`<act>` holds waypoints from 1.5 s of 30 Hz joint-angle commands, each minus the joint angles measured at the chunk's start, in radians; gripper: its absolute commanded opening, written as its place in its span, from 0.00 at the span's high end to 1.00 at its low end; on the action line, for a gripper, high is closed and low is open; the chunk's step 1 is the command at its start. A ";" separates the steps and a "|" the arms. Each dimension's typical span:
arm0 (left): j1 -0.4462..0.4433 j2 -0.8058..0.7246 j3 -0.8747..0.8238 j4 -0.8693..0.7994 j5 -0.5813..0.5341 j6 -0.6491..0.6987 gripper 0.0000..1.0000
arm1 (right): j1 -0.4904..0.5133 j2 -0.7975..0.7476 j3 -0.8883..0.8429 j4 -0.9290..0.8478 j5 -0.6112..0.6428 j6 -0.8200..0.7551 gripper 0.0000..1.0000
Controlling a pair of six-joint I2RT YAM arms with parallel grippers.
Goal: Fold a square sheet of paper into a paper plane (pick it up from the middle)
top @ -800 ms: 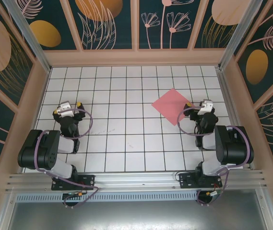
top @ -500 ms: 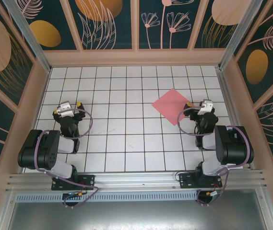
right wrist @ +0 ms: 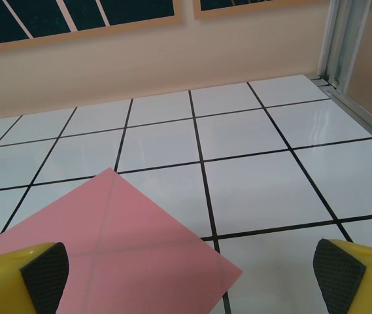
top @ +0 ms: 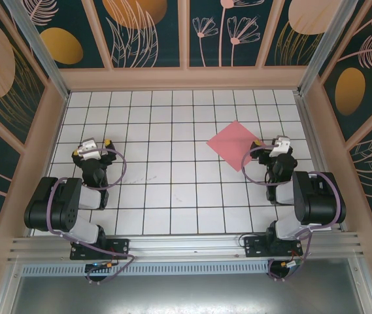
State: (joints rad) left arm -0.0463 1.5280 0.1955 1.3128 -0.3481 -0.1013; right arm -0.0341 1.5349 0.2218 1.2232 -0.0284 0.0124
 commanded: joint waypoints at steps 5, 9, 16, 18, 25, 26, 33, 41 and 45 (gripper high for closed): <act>0.005 -0.025 -0.067 0.149 0.010 -0.010 0.01 | 0.013 -0.016 -0.002 0.030 -0.015 -0.025 0.01; 0.005 -0.045 -0.119 0.231 0.006 -0.013 0.01 | 0.023 -0.082 0.007 -0.039 -0.017 -0.038 0.01; 0.004 -0.309 -0.071 -0.078 -0.100 -0.058 0.01 | 0.044 -0.220 0.376 -0.838 -0.037 0.115 0.01; 0.005 -0.443 -0.035 -0.232 -0.103 -0.085 0.01 | 0.048 -0.225 0.434 -0.925 -0.081 0.203 0.01; 0.006 -0.760 0.253 -1.105 -0.226 -0.558 0.01 | 0.053 -0.066 0.623 -1.142 -0.379 0.427 0.07; 0.005 -0.798 0.276 -1.200 -0.191 -0.602 0.01 | 0.071 -0.046 0.631 -1.145 -0.381 0.447 0.08; 0.005 -0.980 0.278 -1.308 0.299 -0.557 0.01 | 0.214 0.118 0.740 -1.235 -0.246 0.475 0.16; 0.005 -0.972 0.327 -1.405 0.533 -0.591 0.01 | 0.318 0.251 0.833 -1.355 -0.115 0.536 0.24; 0.005 -0.963 0.339 -1.416 0.605 -0.604 0.01 | 0.346 0.255 0.798 -1.385 -0.071 0.627 0.24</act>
State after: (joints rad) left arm -0.0448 0.5663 0.4946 -0.0628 0.1478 -0.6773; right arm 0.2951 1.7870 1.0264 -0.1009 -0.1692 0.5568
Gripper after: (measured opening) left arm 0.989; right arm 0.758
